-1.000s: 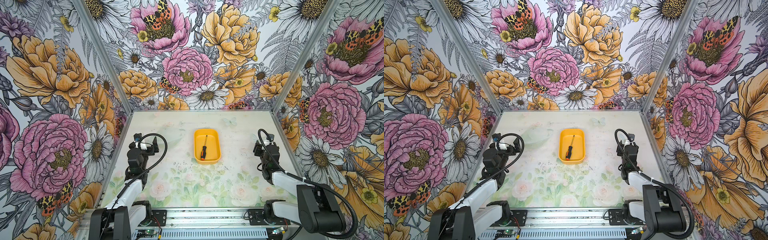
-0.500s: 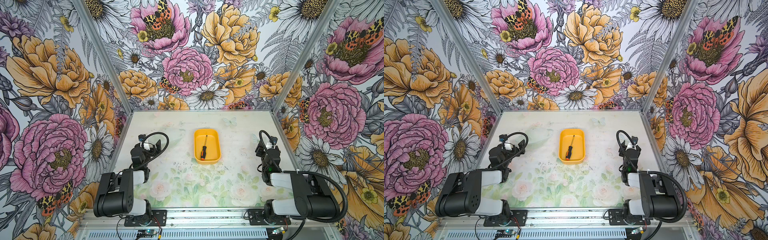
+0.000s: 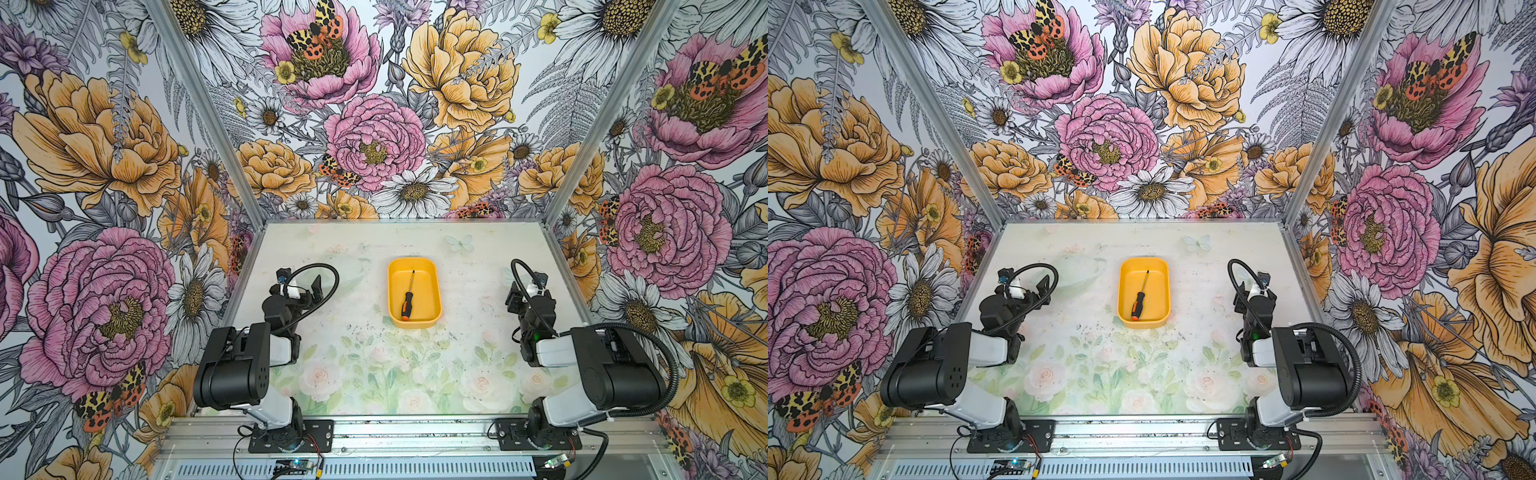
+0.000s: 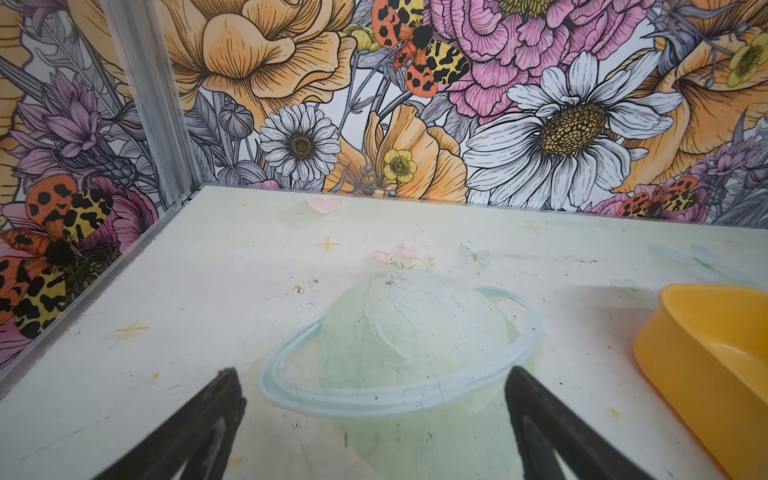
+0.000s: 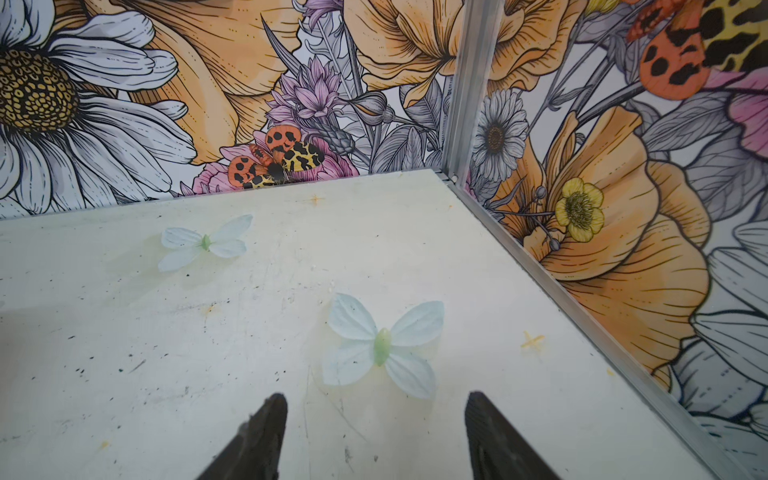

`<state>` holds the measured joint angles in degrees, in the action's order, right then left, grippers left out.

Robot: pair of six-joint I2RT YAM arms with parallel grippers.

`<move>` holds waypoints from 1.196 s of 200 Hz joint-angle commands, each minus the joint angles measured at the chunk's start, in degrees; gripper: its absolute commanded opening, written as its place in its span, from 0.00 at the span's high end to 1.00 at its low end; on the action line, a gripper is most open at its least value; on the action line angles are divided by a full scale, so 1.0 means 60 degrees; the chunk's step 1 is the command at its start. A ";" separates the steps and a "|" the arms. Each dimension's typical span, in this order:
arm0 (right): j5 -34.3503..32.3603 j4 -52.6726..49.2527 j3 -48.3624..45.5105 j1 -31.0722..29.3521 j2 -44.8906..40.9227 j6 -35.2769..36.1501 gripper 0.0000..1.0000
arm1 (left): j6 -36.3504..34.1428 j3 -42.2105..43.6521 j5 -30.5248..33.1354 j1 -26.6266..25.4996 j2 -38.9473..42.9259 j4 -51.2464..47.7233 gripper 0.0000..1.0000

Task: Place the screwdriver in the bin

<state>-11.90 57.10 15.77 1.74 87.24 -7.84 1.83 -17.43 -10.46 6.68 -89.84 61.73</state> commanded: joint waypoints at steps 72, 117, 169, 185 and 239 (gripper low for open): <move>0.0402 -0.0972 0.0950 -0.0044 0.0122 0.0197 0.02 | -0.0248 -0.0682 0.1084 -0.0522 0.0120 -0.1192 0.01; 0.0416 -0.1034 0.0995 -0.0051 0.0123 0.0207 0.00 | -0.0308 -0.0728 0.1483 -0.0696 0.0137 -0.1349 0.01; 0.0402 -0.1035 0.0997 -0.0041 0.0119 0.0204 0.01 | -0.0315 -0.0731 0.1503 -0.0701 0.0136 -0.1336 0.01; 0.0404 -0.1020 0.0991 -0.0049 0.0122 0.0205 0.00 | -0.0304 -0.0718 0.1631 -0.0712 0.0136 -0.1306 0.01; 0.0397 -0.0962 0.0933 -0.0055 0.0093 0.0224 0.00 | -0.0268 -0.0684 0.1827 -0.0746 0.0135 -0.1271 0.01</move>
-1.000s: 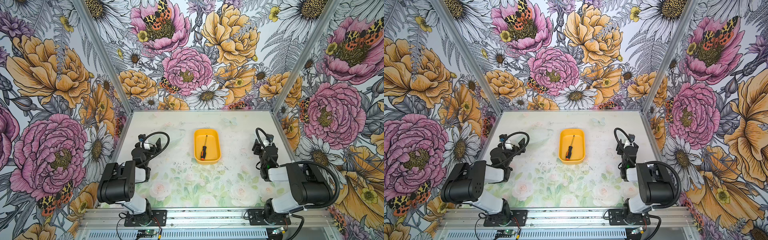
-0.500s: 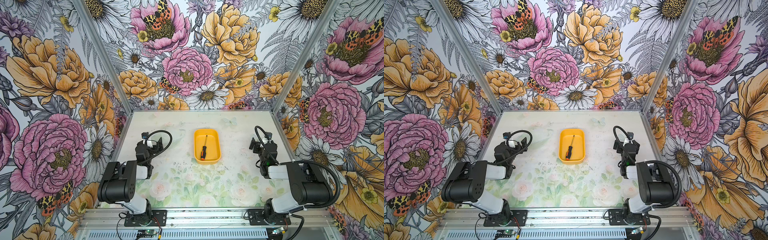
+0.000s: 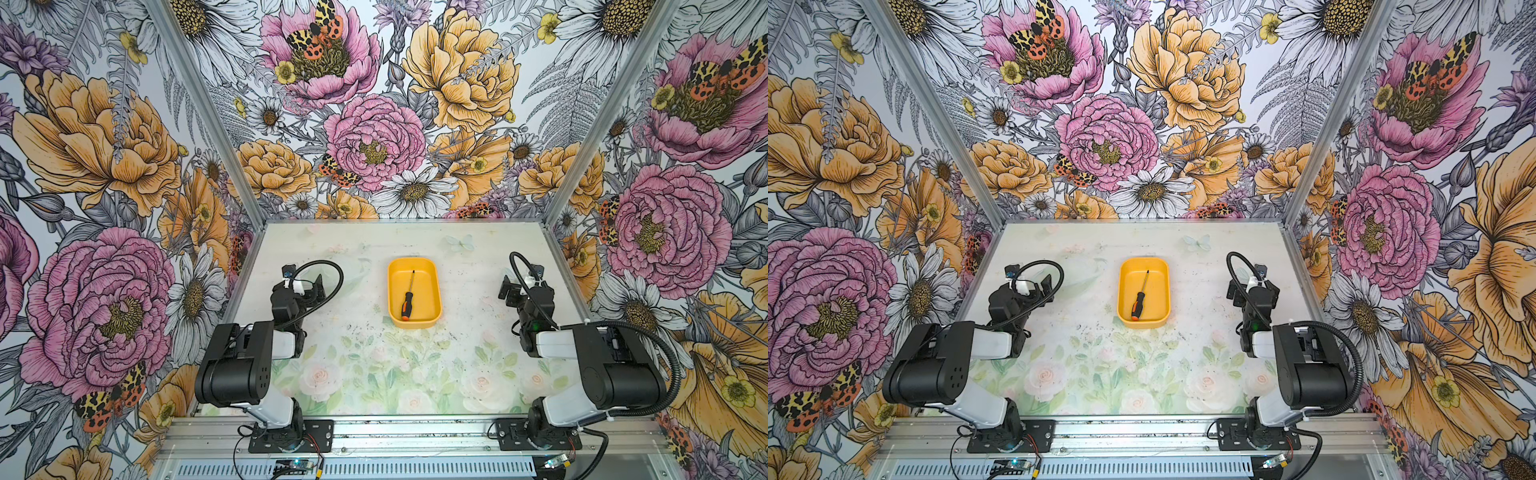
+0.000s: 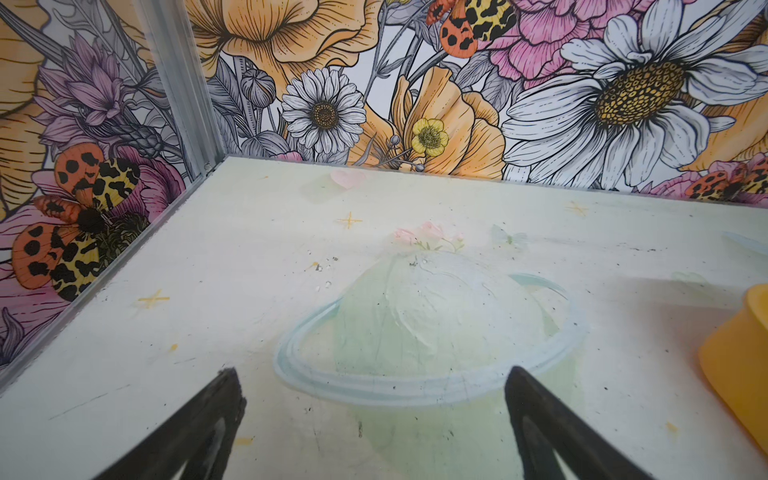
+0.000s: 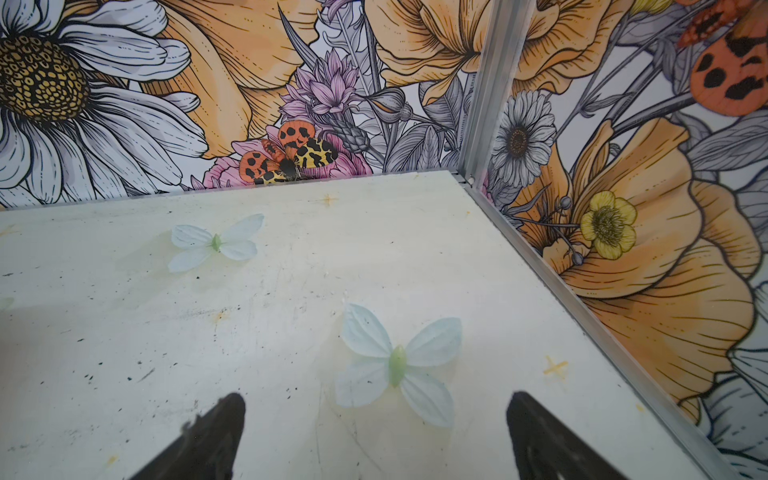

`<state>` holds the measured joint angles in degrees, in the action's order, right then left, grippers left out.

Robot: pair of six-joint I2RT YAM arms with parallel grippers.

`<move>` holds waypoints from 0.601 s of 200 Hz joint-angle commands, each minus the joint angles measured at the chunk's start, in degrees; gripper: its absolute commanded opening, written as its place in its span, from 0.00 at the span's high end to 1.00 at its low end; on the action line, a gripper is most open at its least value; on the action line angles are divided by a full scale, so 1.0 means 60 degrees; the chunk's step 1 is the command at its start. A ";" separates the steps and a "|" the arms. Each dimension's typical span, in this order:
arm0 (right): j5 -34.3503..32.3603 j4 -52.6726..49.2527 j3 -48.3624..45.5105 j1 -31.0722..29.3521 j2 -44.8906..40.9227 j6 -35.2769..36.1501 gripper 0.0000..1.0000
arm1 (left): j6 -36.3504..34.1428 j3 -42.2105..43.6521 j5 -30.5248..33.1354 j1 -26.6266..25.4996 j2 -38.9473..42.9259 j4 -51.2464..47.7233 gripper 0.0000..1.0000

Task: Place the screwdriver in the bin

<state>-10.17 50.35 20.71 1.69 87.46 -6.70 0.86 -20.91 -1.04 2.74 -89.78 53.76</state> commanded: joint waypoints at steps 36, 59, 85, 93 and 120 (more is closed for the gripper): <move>0.0188 -0.0086 0.0272 -0.0224 0.0086 0.0312 0.01 | -0.0144 -0.0131 0.0354 -0.0157 0.0140 0.0037 0.01; 0.0187 -0.0086 0.0270 -0.0229 0.0083 0.0311 0.01 | -0.0151 -0.0114 0.0378 -0.0179 0.0139 0.0049 0.01; 0.0190 -0.0086 0.0283 -0.0225 0.0079 0.0312 0.01 | -0.0160 -0.0116 0.0406 -0.0192 0.0146 0.0050 0.01; 0.0193 -0.0086 0.0278 -0.0224 0.0085 0.0315 0.01 | -0.0162 -0.0116 0.0404 -0.0193 0.0139 0.0050 0.01; 0.0198 -0.0086 0.0270 -0.0237 0.0086 0.0313 0.01 | -0.0172 -0.0107 0.0413 -0.0189 0.0139 0.0053 0.01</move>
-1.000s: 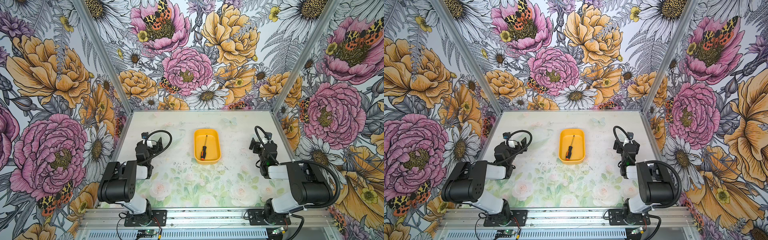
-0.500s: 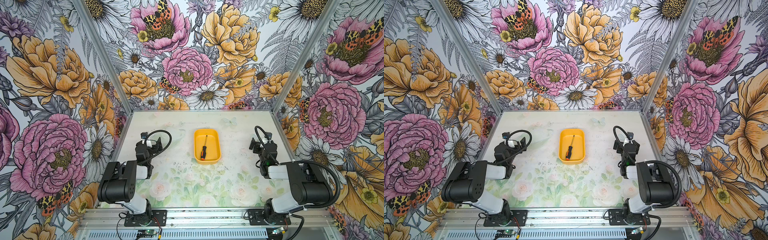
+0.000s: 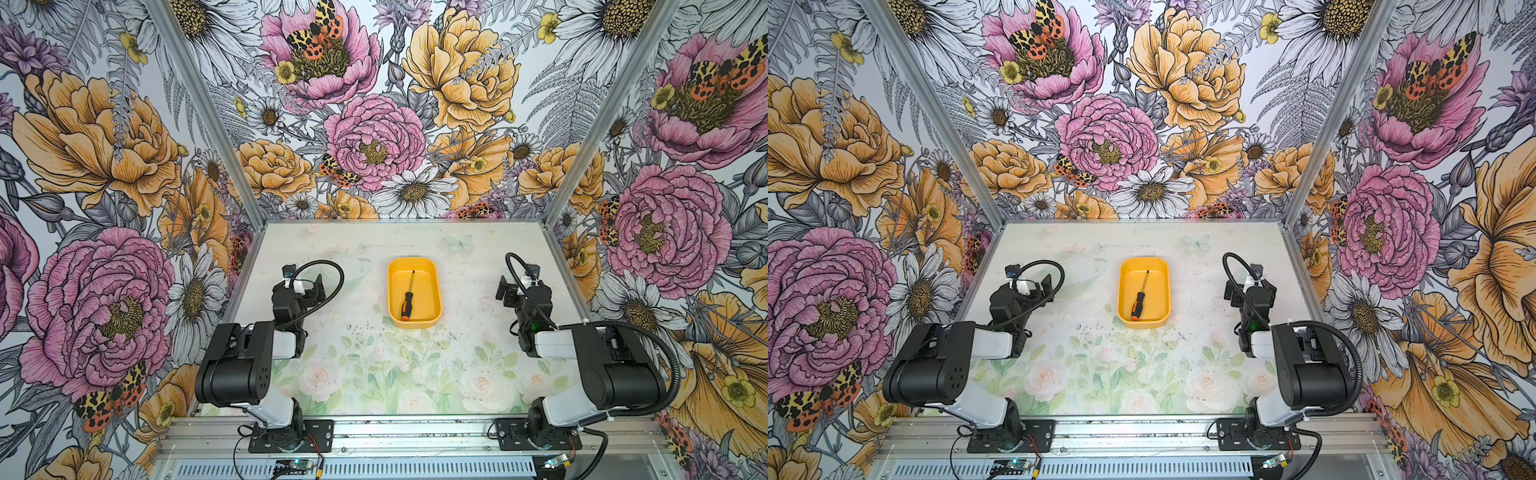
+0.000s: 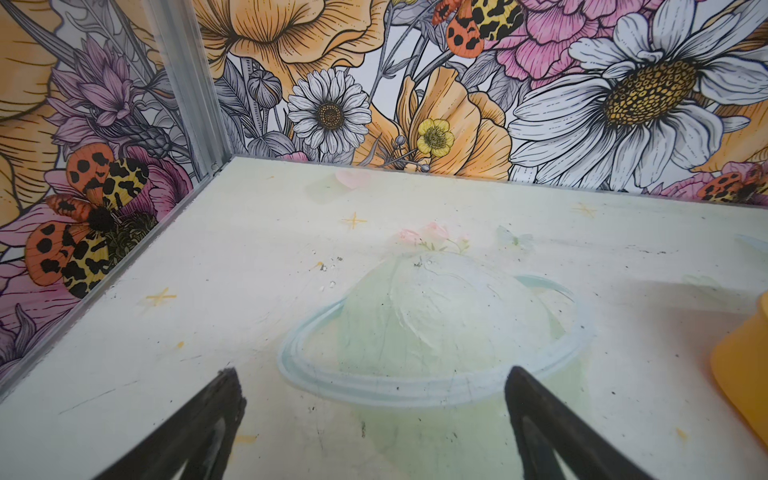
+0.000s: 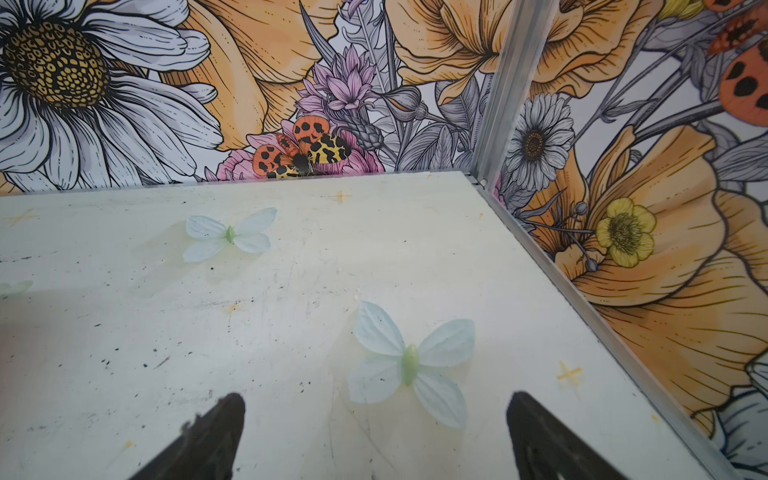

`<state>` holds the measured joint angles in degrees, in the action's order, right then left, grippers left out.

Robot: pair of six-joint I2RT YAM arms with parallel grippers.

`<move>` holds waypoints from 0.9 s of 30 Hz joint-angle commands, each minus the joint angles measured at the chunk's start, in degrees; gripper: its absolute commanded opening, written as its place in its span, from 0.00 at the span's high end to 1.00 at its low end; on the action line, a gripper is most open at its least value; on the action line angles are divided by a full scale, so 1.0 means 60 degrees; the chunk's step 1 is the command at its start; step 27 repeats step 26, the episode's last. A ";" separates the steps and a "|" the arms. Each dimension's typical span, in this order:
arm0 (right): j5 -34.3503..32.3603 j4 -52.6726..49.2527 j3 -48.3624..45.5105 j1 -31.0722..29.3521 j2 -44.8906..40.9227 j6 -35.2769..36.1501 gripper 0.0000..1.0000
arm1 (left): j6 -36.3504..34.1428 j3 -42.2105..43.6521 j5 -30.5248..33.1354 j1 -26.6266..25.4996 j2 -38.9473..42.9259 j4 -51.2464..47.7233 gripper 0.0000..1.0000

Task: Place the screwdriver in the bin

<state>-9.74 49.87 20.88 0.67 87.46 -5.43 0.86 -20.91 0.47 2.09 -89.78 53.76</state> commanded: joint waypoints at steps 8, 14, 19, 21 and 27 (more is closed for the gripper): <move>0.0114 -0.0007 0.0240 -0.0054 0.0083 0.0101 0.01 | -0.0195 -0.0107 0.0199 -0.0113 0.0139 0.0067 0.01; 0.0114 -0.0008 0.0240 -0.0053 0.0086 0.0103 0.01 | -0.0194 -0.0106 0.0193 -0.0114 0.0142 0.0074 0.01; 0.0140 -0.0034 0.0255 -0.0057 0.0101 0.0094 0.00 | -0.0208 -0.0090 0.0240 -0.0128 0.0142 0.0083 0.01; 0.0136 -0.0029 0.0255 -0.0053 0.0101 0.0086 0.00 | -0.0215 -0.0092 0.0244 -0.0139 0.0140 0.0078 0.01; 0.0136 -0.0028 0.0255 -0.0053 0.0097 0.0093 0.01 | -0.0216 -0.0090 0.0244 -0.0128 0.0139 0.0065 0.01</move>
